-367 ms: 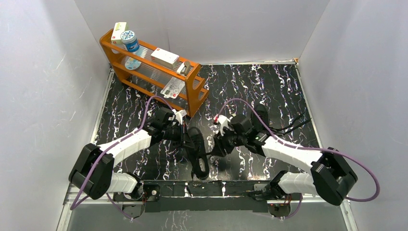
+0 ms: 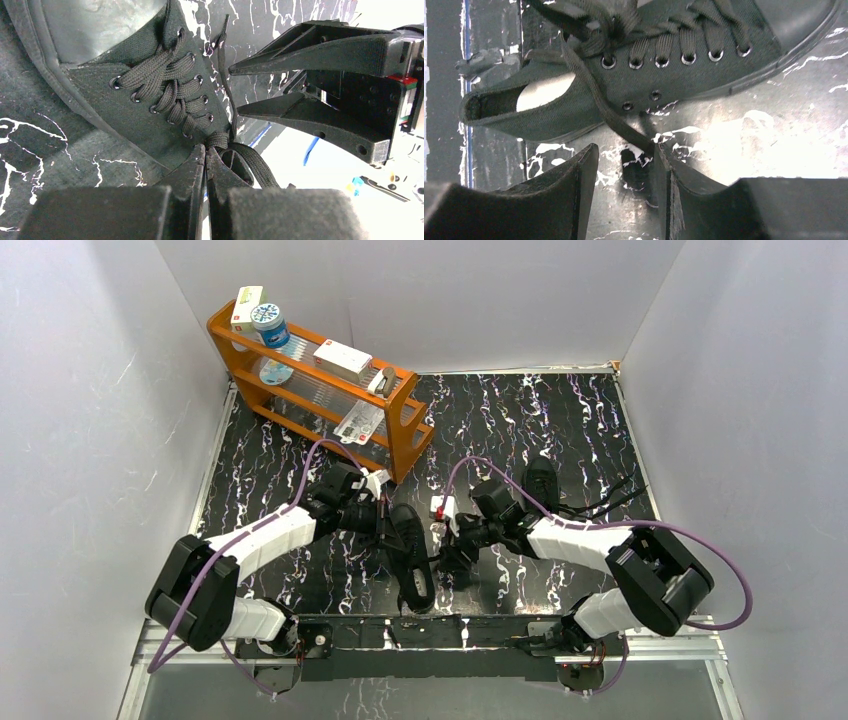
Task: Tie the shoes
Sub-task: Cross the shoelace with the shoelace.
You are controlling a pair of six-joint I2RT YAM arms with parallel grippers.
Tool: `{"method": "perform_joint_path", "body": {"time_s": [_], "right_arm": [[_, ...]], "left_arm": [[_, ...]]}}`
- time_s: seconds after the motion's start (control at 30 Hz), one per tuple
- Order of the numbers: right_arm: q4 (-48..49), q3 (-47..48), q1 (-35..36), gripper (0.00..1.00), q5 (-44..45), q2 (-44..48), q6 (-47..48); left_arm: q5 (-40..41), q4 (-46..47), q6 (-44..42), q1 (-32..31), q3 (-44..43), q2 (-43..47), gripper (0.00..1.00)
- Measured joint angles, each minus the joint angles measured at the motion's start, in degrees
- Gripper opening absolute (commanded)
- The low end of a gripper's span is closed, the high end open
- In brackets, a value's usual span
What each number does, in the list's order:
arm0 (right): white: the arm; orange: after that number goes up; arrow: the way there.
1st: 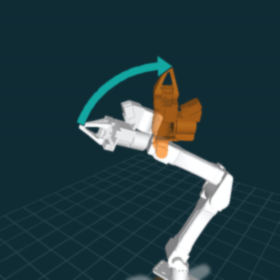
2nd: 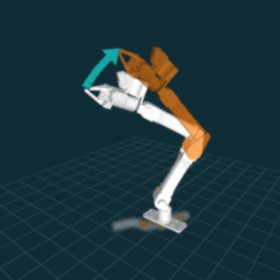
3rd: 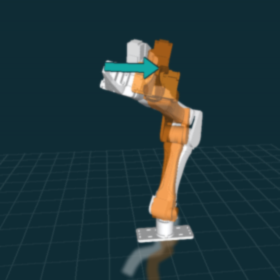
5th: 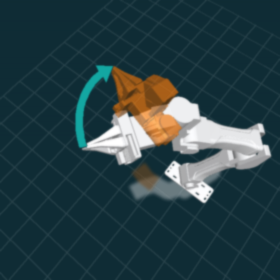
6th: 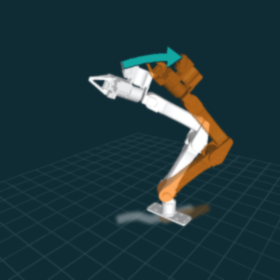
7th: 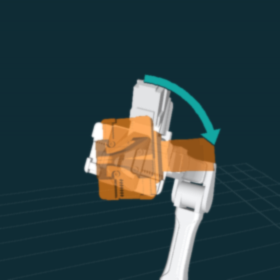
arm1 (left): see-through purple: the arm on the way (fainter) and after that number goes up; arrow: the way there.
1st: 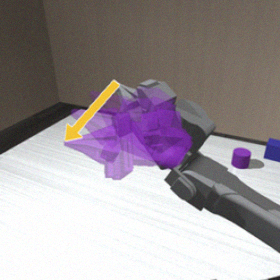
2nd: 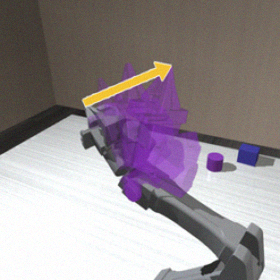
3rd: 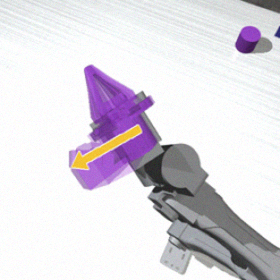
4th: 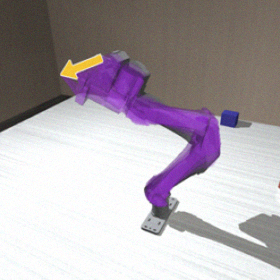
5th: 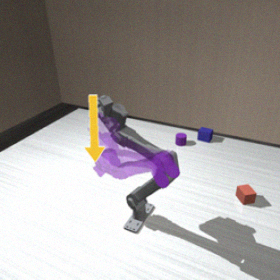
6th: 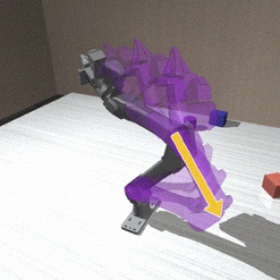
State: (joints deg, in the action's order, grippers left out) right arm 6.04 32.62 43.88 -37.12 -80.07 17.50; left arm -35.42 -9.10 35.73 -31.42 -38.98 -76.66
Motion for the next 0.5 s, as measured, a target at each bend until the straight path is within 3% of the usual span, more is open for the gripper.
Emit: {"method": "perform_joint_path", "body": {"time_s": [0.17, 0.5], "right_arm": [[0.5, 2.8, 0.0, 0.49, -0.5, -1.9, 2.8], [3.1, 3.8, 0.0, 0.32, -2.6, -4.3, 2.0]], "left_arm": [[-0.2, -0.1, -0.2, 0.0, -0.5, -0.7, 0.00], [-0.5, -0.4, -0.6, 0.0, -0.6, -0.8, 0.00]]}}
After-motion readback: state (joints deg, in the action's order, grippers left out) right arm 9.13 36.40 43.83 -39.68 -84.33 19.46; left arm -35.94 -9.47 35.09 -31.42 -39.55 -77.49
